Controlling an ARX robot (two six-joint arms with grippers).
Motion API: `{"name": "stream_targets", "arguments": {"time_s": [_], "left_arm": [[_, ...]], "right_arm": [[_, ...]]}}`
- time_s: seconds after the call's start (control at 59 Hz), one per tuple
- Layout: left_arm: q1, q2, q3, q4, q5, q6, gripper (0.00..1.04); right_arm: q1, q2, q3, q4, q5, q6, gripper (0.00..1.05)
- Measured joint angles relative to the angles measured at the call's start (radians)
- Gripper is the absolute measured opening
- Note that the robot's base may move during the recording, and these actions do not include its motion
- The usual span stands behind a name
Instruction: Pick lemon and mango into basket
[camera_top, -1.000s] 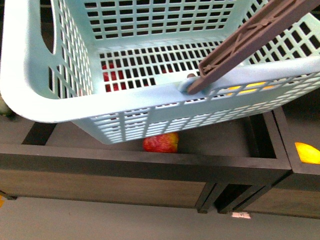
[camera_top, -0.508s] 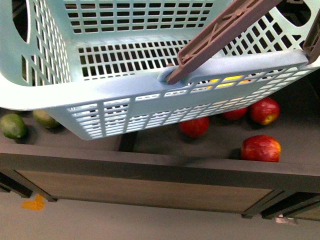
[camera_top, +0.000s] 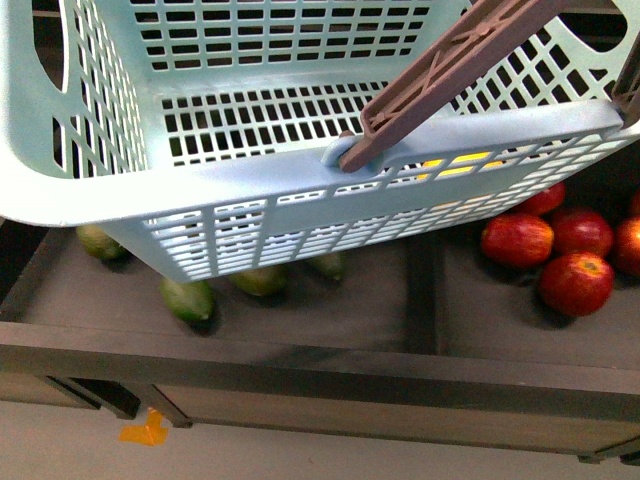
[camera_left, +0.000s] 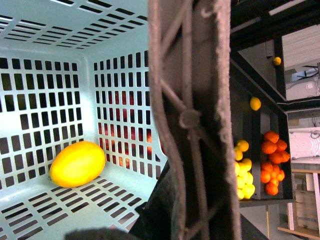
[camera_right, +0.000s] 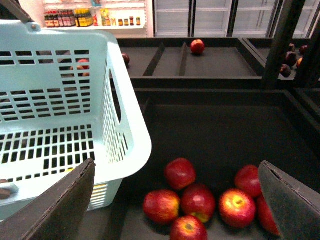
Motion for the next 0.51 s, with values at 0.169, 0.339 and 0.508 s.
{"name": "stream_targets", "arguments": {"time_s": [0.169, 0.339, 0.508], "left_arm": [[0.0, 0.0, 0.0, 0.0, 0.004, 0.001, 0.05], [0.0, 0.0, 0.0, 0.0, 0.005, -0.001, 0.05], [0.0, 0.0, 0.0, 0.0, 0.005, 0.0, 0.05]], "right_arm": [[0.0, 0.0, 0.0, 0.0, 0.0, 0.0, 0.96], [0.0, 0.0, 0.0, 0.0, 0.0, 0.0, 0.96], [0.0, 0.001, 0.0, 0.0, 0.0, 0.0, 0.96]]}}
